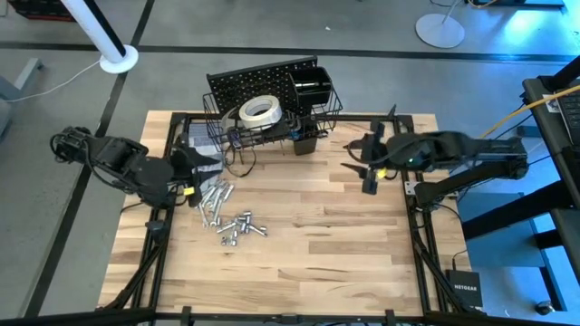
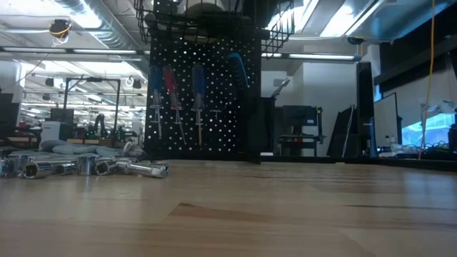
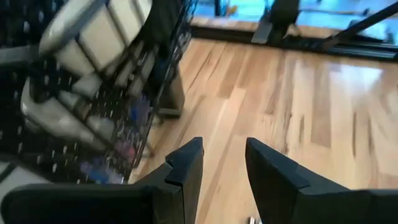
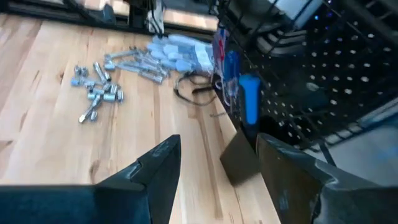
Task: Hang tools onto peg board
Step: Put the extension bar into the top black bin on the pegboard
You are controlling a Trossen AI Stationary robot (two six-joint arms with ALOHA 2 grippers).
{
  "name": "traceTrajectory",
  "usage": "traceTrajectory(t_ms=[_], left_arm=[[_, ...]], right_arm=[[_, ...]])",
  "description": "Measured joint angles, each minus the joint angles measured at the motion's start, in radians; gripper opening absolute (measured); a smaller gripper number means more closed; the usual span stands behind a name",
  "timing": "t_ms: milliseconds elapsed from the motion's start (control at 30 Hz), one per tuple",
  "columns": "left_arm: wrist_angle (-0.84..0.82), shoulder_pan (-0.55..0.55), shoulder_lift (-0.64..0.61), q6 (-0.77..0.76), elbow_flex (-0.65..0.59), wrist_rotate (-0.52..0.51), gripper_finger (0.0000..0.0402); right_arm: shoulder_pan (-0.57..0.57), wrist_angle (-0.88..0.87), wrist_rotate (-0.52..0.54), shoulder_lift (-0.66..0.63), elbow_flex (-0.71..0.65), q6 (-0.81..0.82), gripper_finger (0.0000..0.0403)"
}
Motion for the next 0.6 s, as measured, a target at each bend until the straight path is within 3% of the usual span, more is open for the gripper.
traceTrajectory(t_ms=[233,600], left_arm=[[-0.012,0.0,-0.001,-0.004,0.015,-0.001,0.0114],[0.15,0.027,-0.001,0.314,0.257,-0.003,0.0114]], right_arm=[[0.0,0.181,0.041,-0.036,-0.22,-0.025,0.0215],[0.0,0.236,0.058,-0.036,-0.302,-0.044,0.0215]])
